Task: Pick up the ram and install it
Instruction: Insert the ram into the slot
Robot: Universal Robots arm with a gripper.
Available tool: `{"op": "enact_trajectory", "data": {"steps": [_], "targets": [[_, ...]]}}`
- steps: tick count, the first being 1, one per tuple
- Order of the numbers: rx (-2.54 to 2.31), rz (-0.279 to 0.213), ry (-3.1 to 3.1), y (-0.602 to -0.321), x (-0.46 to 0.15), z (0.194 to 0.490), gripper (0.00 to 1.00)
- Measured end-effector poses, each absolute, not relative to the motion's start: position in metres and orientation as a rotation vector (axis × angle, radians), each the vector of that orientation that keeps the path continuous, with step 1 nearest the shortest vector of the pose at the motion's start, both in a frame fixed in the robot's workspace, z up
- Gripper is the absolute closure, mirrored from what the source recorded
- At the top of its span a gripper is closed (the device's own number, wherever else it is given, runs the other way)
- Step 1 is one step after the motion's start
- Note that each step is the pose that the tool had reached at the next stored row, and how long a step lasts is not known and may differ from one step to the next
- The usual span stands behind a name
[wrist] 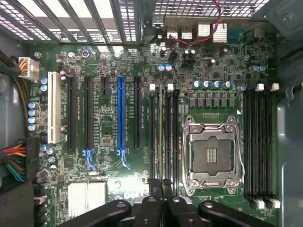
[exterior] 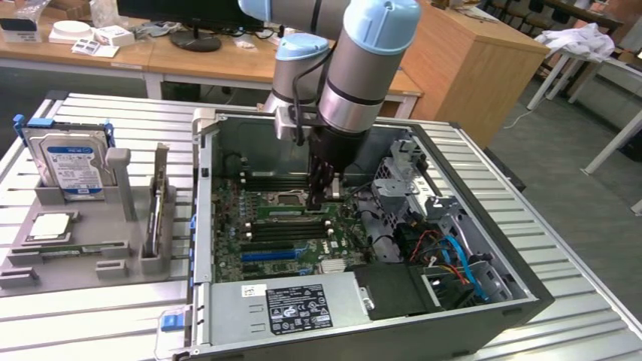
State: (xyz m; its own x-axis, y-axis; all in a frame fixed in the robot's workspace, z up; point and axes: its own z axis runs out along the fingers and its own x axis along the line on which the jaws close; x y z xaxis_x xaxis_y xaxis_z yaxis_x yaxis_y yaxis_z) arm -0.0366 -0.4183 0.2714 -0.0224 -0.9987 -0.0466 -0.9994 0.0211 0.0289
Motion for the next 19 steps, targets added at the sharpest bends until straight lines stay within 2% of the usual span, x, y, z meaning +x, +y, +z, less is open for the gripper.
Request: {"op": "enact_trajectory", "data": {"steps": [19], "targets": [[-2.186, 0.081, 2.234, -0.4183, -0.0378, 0.2653, 0.89]]}}
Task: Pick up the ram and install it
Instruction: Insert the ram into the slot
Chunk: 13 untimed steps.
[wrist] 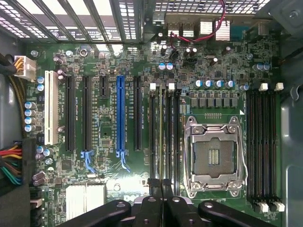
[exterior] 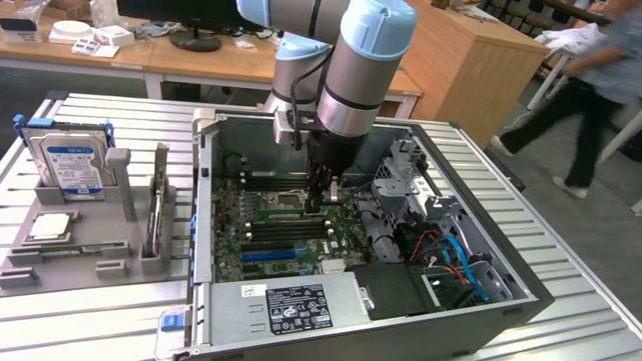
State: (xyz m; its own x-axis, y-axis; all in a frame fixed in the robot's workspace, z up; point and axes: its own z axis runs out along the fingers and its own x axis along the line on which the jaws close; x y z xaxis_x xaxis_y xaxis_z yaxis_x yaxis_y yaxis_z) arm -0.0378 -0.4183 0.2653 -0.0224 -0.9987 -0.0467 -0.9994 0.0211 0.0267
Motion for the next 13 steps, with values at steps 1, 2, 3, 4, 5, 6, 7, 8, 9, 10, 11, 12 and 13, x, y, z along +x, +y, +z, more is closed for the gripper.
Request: {"op": "enact_trajectory", "data": {"steps": [1, 2, 3, 4, 5, 6, 7, 8, 9, 10, 11, 12, 13], "targets": [[-2.186, 0.081, 2.234, -0.4184, -0.0378, 0.2648, 0.89], [-2.187, 0.081, 2.234, -0.4184, -0.0378, 0.2643, 0.89], [-2.187, 0.081, 2.233, -0.4183, -0.0378, 0.2637, 0.89], [-2.188, 0.081, 2.233, -0.4183, -0.0378, 0.2630, 0.89], [-2.188, 0.081, 2.232, -0.4183, -0.0378, 0.2623, 0.89], [-2.188, 0.081, 2.232, -0.4183, -0.0378, 0.2616, 0.89], [-2.189, 0.081, 2.232, -0.4183, -0.0378, 0.2609, 0.89], [-2.189, 0.081, 2.231, -0.4183, -0.0377, 0.2601, 0.89], [-2.190, 0.081, 2.231, -0.4183, -0.0377, 0.2593, 0.89], [-2.190, 0.081, 2.230, -0.4184, -0.0378, 0.2585, 0.89], [-2.191, 0.081, 2.230, -0.4183, -0.0378, 0.2577, 0.89], [-2.191, 0.081, 2.229, -0.4183, -0.0378, 0.2569, 0.89], [-2.192, 0.081, 2.229, -0.4184, -0.0378, 0.2562, 0.89]]}}
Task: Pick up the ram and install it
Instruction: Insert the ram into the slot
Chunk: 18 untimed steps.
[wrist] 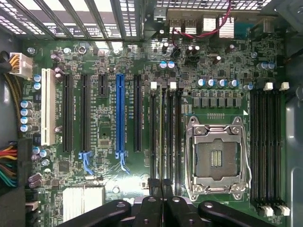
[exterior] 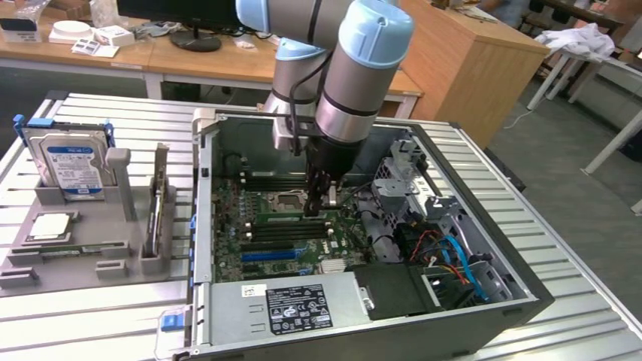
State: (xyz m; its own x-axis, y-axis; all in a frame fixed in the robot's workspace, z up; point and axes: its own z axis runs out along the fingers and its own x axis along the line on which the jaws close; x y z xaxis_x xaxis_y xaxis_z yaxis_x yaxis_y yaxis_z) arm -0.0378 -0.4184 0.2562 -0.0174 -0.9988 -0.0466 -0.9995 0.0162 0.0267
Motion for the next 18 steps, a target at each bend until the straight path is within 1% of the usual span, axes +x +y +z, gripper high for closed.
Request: {"op": "enact_trajectory", "data": {"steps": [9, 18], "targets": [[-2.196, 0.081, 2.225, -0.4183, -0.0378, 0.2495, 0.89], [-2.197, 0.081, 2.224, -0.4200, -0.0377, 0.2491, 0.89]]}}
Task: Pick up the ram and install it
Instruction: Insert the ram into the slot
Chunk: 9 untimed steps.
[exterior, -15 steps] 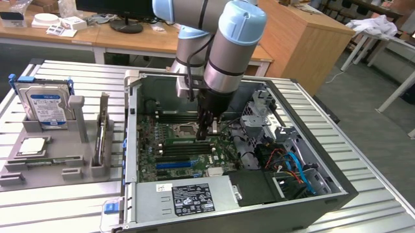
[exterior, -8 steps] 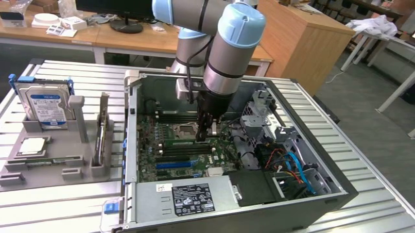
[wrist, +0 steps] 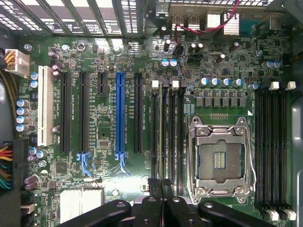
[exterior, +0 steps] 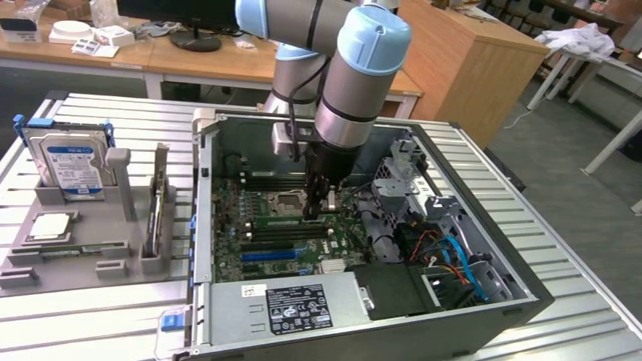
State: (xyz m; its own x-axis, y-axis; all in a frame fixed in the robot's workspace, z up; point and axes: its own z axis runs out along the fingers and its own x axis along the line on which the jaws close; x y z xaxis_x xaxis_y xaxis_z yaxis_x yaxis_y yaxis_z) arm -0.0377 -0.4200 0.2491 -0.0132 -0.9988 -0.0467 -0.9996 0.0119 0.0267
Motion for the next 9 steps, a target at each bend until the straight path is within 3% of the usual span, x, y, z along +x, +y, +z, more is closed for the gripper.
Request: {"op": "enact_trajectory", "data": {"steps": [9], "targets": [[-2.196, 0.081, 2.225, -0.4203, -0.0378, 0.2459, 0.89]]}}
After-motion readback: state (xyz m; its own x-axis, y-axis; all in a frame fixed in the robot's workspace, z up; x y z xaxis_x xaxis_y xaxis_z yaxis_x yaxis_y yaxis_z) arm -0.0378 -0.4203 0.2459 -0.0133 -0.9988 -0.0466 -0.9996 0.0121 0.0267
